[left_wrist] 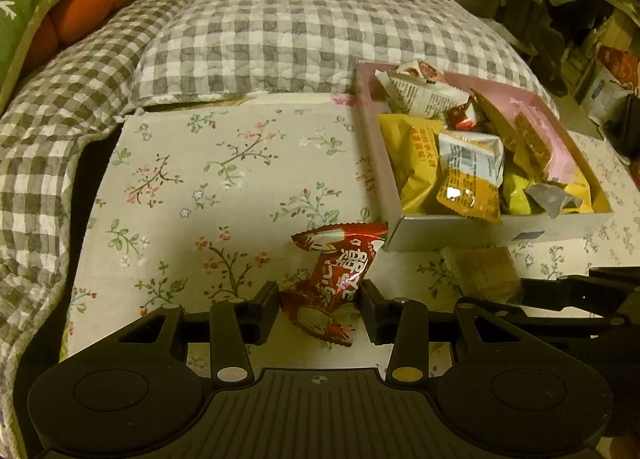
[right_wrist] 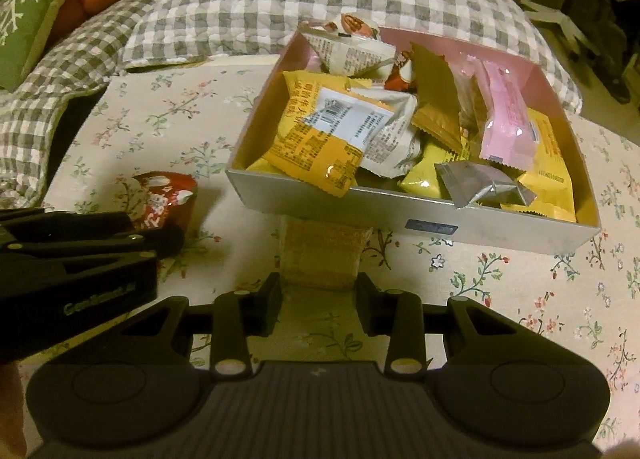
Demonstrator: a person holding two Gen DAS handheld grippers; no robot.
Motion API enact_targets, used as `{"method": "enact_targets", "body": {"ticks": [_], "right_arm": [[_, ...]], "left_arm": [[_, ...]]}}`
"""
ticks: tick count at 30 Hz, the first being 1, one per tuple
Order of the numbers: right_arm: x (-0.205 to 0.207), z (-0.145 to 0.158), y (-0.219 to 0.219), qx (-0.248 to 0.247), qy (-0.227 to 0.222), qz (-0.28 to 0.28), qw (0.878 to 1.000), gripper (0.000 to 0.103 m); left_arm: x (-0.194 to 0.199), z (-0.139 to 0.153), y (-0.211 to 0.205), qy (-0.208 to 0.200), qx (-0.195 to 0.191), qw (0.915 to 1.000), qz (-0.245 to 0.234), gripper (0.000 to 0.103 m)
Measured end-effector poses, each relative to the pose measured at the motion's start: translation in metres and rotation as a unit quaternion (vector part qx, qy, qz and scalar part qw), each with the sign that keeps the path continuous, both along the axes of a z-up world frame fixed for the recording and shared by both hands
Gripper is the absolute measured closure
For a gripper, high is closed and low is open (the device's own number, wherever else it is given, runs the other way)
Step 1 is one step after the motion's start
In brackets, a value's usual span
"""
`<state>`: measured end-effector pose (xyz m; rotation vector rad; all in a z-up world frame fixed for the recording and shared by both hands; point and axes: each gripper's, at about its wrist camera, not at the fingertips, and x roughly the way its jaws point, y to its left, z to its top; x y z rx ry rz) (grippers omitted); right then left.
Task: Organize snacks
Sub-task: 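Carry the red-white candy and wafer over the box, then lower both snacks into the box and open both grippers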
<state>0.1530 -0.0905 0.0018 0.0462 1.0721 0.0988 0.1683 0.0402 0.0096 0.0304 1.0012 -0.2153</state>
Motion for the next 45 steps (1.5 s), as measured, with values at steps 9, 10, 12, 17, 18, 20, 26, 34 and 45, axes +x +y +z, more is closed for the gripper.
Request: {"method": "enact_targets", "body": {"ticks": [9, 10, 12, 17, 18, 20, 26, 34, 45], "right_arm": [[-0.01, 0.028, -0.006, 0.029, -0.021, 0.017, 0.999, 0.068], [-0.011, 0.031, -0.008, 0.034, -0.022, 0.016, 0.999, 0.068], [-0.012, 0.041, -0.016, 0.044, -0.028, 0.012, 0.999, 0.068], [-0.007, 0.064, -0.054, 0.08, -0.058, -0.026, 0.995, 0.068], [-0.005, 0.065, -0.063, 0.087, -0.062, -0.038, 0.994, 0.068], [0.001, 0.068, -0.086, 0.101, -0.069, -0.068, 0.99, 0.068], [0.011, 0.057, -0.142, 0.148, -0.074, -0.148, 0.975, 0.068], [0.02, 0.04, -0.167, 0.184, -0.07, -0.182, 0.963, 0.068], [0.033, 0.029, -0.194, 0.23, -0.096, -0.209, 0.946, 0.067]], "left_arm": [[-0.003, 0.016, -0.001, -0.016, -0.016, 0.9997, 0.002, 0.062], [-0.004, 0.02, -0.001, -0.02, -0.02, 0.9996, 0.003, 0.062], [-0.004, 0.027, 0.0, -0.026, -0.031, 0.9991, 0.007, 0.062], [-0.001, 0.038, -0.003, -0.035, -0.052, 0.998, 0.013, 0.062], [0.0, 0.038, -0.005, -0.034, -0.054, 0.9979, 0.012, 0.062], [0.004, 0.038, -0.01, -0.035, -0.061, 0.9975, 0.01, 0.062], [0.017, 0.045, -0.032, -0.039, -0.11, 0.9931, -0.003, 0.063], [0.047, 0.048, -0.069, -0.06, -0.124, 0.9904, -0.013, 0.062], [0.078, 0.04, -0.102, -0.083, -0.096, 0.9918, -0.015, 0.06]]}}
